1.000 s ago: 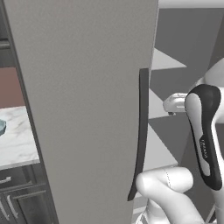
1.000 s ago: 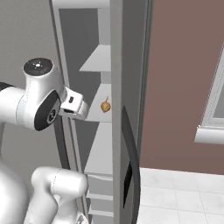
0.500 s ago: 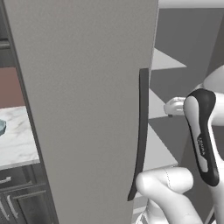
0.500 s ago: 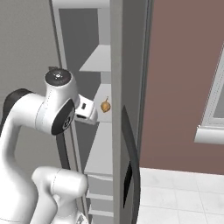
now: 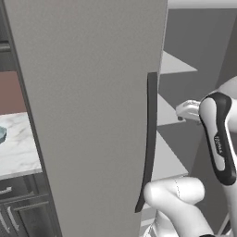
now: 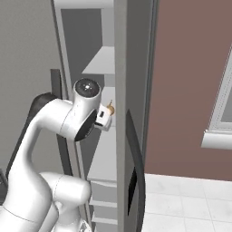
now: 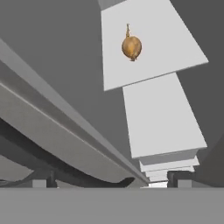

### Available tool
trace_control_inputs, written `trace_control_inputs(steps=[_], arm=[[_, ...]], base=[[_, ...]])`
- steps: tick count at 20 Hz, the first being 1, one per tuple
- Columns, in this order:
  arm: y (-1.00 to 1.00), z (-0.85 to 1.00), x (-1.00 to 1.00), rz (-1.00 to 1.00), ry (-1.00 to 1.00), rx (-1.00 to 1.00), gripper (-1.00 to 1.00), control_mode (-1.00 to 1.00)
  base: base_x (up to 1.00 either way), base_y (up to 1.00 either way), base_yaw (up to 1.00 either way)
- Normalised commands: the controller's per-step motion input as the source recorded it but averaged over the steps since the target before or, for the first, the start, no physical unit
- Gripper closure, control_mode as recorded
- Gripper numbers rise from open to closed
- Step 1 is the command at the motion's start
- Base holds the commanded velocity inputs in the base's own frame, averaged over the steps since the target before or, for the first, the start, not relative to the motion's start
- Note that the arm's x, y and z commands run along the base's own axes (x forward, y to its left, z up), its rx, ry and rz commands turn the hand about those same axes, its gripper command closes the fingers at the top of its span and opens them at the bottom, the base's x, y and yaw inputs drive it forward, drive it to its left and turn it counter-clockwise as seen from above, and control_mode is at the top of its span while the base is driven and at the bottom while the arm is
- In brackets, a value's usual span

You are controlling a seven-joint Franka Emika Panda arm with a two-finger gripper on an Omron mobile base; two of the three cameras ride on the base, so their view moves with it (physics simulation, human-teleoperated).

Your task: Take the lime and onion out of the freezer and place them in the tupperware container on the counter. Then put the tupperware containing the vegetables back in the freezer.

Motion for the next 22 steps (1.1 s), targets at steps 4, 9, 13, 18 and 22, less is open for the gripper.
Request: trace_control_inputs(steps=[4, 9, 13, 18, 22], arm=[[-0.14, 0.0, 0.2, 0.0, 0.03, 0.15, -1.0, -1.0], [0.0, -0.03, 0.09, 0.0, 0.03, 0.0, -1.0, -1.0], [0.0, -0.18, 0.24, 0.0, 0.0, 0.0, -1.0, -1.0], [0.0, -0.23, 0.31, 0.0, 0.0, 0.0, -1.0, -1.0], [0.05, -0.29, 0.42, 0.0, 0.0, 0.0, -1.0, -1.0]], base=[[0.0, 0.0, 0.0], [0.0, 0.0, 0.0], [0.0, 0.0, 0.0], [0.0, 0.0, 0.0], [0.0, 0.0, 0.0]])
